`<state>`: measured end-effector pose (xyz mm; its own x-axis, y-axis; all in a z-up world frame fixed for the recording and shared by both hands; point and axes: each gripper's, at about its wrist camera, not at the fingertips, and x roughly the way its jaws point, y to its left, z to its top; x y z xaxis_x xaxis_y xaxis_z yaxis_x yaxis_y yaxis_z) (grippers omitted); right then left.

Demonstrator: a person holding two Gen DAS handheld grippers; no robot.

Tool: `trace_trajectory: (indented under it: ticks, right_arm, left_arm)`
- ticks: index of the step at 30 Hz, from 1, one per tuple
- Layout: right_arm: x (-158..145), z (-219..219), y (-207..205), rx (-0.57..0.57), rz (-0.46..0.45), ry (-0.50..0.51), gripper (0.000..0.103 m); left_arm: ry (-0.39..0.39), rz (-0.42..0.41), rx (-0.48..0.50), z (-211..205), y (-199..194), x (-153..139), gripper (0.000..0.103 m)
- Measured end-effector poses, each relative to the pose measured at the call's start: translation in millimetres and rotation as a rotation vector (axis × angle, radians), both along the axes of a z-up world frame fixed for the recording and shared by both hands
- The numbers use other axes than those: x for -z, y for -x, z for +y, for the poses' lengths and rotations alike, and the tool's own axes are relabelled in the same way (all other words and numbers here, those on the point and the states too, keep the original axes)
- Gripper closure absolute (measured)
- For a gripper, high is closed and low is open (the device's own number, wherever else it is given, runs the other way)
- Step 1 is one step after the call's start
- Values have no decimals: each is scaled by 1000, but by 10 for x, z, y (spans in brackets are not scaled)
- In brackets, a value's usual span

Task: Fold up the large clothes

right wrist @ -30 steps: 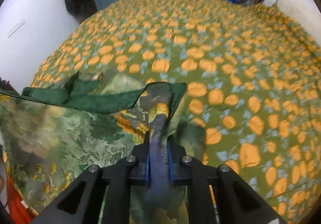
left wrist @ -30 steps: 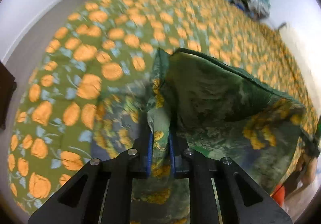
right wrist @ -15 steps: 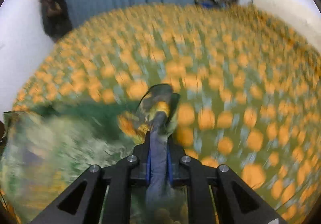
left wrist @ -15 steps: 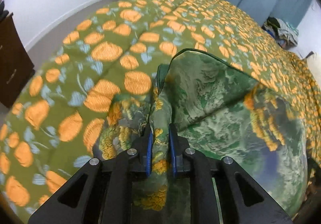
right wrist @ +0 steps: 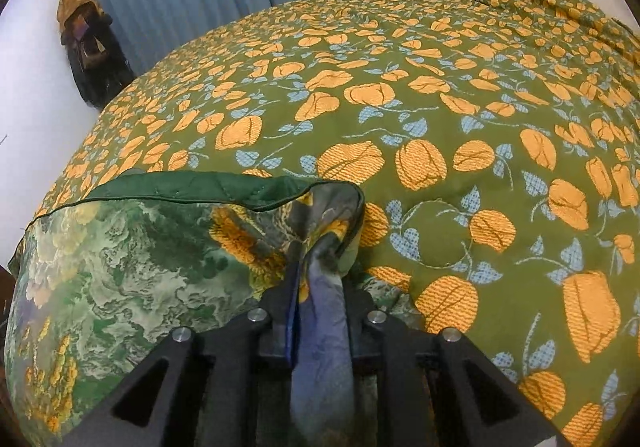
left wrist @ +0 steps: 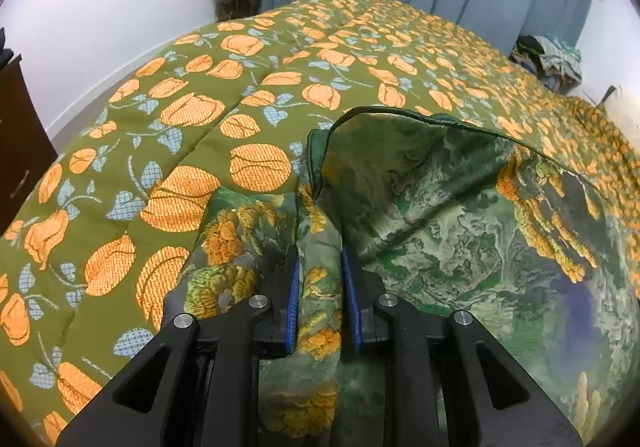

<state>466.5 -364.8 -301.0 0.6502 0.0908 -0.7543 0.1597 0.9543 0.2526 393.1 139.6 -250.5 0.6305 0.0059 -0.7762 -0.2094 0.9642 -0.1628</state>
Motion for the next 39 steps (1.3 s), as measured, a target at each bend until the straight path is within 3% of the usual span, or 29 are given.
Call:
trace_trajectory:
  ticks: [4,5,6,7,8,11,14,15,17,21,25,27,30,39]
  right_arm:
    - [-59,-35,1,-7,4,-19,87]
    - [-86,-75,10,-10,2,-46,86]
    - [-113,-125,26,-10,0,-76,85]
    - [-151,-192,46,-6,-1,-116,85]
    - [-204,-263,69,5,-2,-151,80]
    - [-441,-447,182,61,-18,-200,39]
    - [-770,-496,296,67,-85,-152,38]
    - [-883,-463,312,47,-107,-124,38]
    - [-1067,-340,316,-10,-146,-75,38]
    - [-1126,72,199,-155,-126,-19,38]
    - [-780,338,72,-208,-65,25,38]
    - [-573,343,29,-200,-44,25,38]
    - [-346,244,40,-180,-72,-52,38]
    - [-97,65,16,-166,-115,-191,38]
  left_arm:
    - [46,5,5,56,55,-148,77]
    - [66,6,3,83,97,-205,65]
    - [103,3,6,131,156,-301,45]
    - [135,-7,13,169,217,-391,38]
    - [156,-27,20,200,291,-498,30]
    - [133,-105,49,225,540,-914,23]
    - [92,-181,109,87,581,-1224,15]
    - [76,-200,145,-15,533,-1306,9]
    - [58,-220,215,-205,373,-1375,7]
    - [27,-178,307,-530,-174,-1184,7]
    - [19,-66,201,-378,-553,-693,10]
    - [49,-26,117,-165,-570,-430,17]
    - [134,-36,55,42,-498,-167,17]
    - [230,-70,70,157,-488,-52,15]
